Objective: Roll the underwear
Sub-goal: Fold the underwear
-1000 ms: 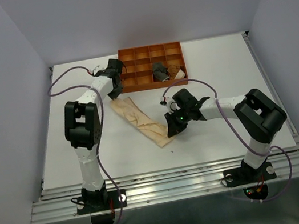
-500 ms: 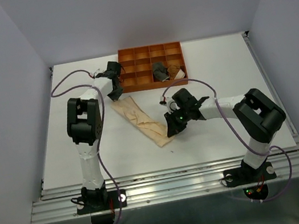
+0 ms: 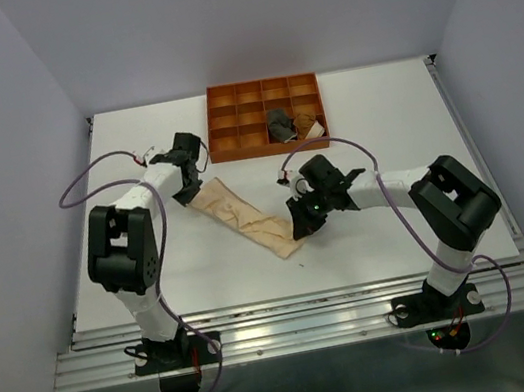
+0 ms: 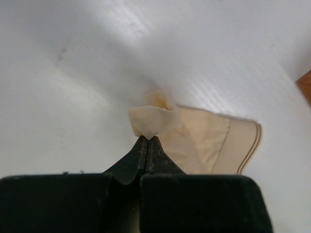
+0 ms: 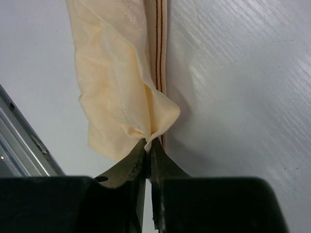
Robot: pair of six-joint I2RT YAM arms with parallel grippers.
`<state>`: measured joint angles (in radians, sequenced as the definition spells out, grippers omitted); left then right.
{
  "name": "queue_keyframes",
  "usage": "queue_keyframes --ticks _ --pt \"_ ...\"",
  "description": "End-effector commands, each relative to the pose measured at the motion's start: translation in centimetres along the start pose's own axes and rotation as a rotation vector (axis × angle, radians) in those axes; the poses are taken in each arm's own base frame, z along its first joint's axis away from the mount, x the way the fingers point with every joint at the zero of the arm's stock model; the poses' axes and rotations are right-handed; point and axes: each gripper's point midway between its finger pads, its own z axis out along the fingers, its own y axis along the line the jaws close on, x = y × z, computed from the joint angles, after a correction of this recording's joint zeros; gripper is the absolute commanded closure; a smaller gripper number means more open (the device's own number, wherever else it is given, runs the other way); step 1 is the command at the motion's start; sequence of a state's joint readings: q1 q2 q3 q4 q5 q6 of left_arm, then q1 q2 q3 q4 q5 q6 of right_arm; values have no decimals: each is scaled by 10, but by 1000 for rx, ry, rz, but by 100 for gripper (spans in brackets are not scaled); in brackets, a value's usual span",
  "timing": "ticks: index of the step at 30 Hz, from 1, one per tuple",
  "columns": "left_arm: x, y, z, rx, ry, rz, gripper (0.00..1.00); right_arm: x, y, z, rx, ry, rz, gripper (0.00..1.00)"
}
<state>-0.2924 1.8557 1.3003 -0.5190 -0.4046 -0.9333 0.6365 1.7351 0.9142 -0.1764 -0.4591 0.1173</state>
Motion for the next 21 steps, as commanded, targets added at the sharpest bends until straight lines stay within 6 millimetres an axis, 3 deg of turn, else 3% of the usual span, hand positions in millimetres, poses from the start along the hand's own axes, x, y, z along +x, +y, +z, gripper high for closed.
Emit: queue_keyframes --ticks 1,4,7,10,15,19,21 --pt "-1 64 -34 -123 -46 -64 100 1 -19 -6 115 18 -95 90" --pt "23 114 -46 -185 -25 -64 100 -4 -18 -9 103 11 -153 90" --pt "42 134 -62 -144 23 -74 100 0 -11 -8 80 33 -202 90" --pt "54 140 -79 -59 55 -100 100 12 -2 -4 62 71 -271 90" --pt "31 128 -106 66 -20 -153 100 16 6 1 43 87 -310 90" --pt "-10 86 -125 191 -110 -174 100 19 2 5 53 105 -300 91" --pt "-18 78 -125 188 -120 -167 100 19 3 6 49 110 -301 91"
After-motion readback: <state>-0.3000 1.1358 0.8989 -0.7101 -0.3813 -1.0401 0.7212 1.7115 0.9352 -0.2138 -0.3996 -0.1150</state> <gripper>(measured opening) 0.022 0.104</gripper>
